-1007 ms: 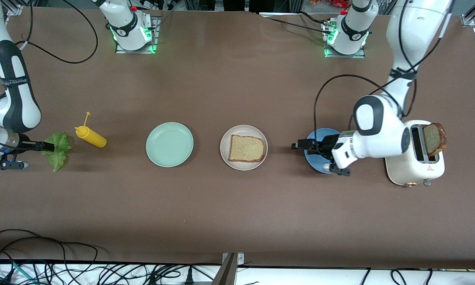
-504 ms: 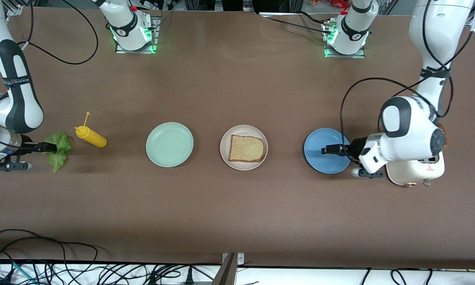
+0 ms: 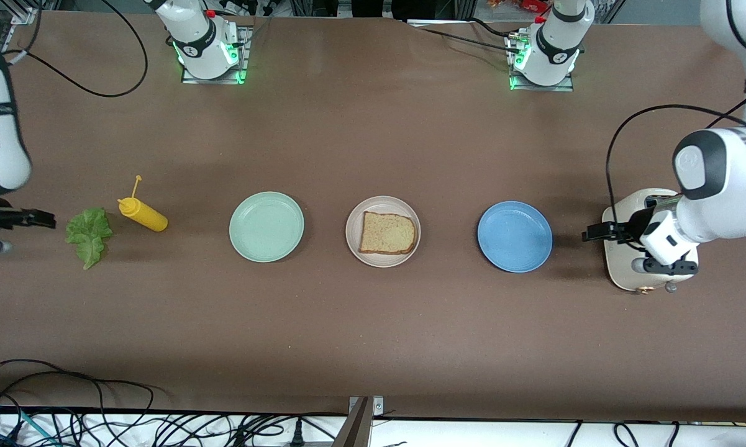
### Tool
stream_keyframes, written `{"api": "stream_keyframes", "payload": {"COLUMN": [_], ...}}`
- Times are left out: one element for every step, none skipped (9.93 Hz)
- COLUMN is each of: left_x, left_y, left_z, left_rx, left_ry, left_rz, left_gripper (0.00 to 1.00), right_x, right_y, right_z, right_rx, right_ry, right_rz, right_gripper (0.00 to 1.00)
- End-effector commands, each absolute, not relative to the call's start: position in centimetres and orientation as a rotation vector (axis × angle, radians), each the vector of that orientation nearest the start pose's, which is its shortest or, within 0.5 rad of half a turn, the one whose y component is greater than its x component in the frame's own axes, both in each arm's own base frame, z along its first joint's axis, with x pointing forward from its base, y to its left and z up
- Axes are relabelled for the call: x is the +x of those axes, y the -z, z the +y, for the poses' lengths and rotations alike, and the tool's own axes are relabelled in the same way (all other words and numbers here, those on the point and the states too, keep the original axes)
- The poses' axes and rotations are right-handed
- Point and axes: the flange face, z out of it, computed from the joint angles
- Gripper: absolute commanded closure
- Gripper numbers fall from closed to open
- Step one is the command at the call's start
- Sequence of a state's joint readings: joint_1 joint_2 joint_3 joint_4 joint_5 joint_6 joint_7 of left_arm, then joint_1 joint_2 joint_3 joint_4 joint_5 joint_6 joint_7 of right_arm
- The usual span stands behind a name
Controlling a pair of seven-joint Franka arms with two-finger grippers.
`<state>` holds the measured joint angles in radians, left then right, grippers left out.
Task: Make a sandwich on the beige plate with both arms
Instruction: 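Withdraw the left gripper to the toaster while the right gripper nears the lettuce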
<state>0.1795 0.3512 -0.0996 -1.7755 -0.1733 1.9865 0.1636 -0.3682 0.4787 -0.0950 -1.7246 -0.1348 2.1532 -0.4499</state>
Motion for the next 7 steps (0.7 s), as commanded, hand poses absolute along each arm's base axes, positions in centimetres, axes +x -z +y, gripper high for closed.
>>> {"api": "stream_keyframes", "payload": {"left_x": [61.7, 62.0, 62.9, 63.4, 63.7, 63.7, 64.0], "left_y": [-38.9, -40.1, -41.4, -42.7, -43.5, -44.2, -43.6], "left_z": [5.8, 6.2, 6.5, 7.0, 7.7, 9.0, 9.8], "left_rx": [-3.259, -3.219, -3.183, -3.138, -3.129, -3.126, -3.129], "left_ry": [-0.243, -0.240, -0.191, -0.155, -0.128, -0.117, -0.128], "left_rz": [0.026, 0.056, 0.082, 0.101, 0.083, 0.059, 0.059], "left_gripper": [0.00, 0.00, 0.00, 0.00, 0.00, 0.00, 0.00], "right_x": [58.6, 58.2, 58.1, 58.0, 58.1, 58.3, 58.5], "right_y": [-30.9, -30.8, -30.7, -30.5, -30.4, -30.4, -30.8], "right_z": [-29.4, -29.2, -29.2, -29.2, -29.2, -28.9, -28.7], "right_rx": [-3.201, -3.175, -3.171, -3.166, -3.163, -3.146, -3.141], "right_ry": [-0.225, -0.281, -0.287, -0.298, -0.295, -0.273, -0.256], "right_rz": [-0.166, -0.175, -0.174, -0.176, -0.177, -0.161, -0.158], "right_gripper": [0.00, 0.00, 0.00, 0.00, 0.00, 0.00, 0.00]}}
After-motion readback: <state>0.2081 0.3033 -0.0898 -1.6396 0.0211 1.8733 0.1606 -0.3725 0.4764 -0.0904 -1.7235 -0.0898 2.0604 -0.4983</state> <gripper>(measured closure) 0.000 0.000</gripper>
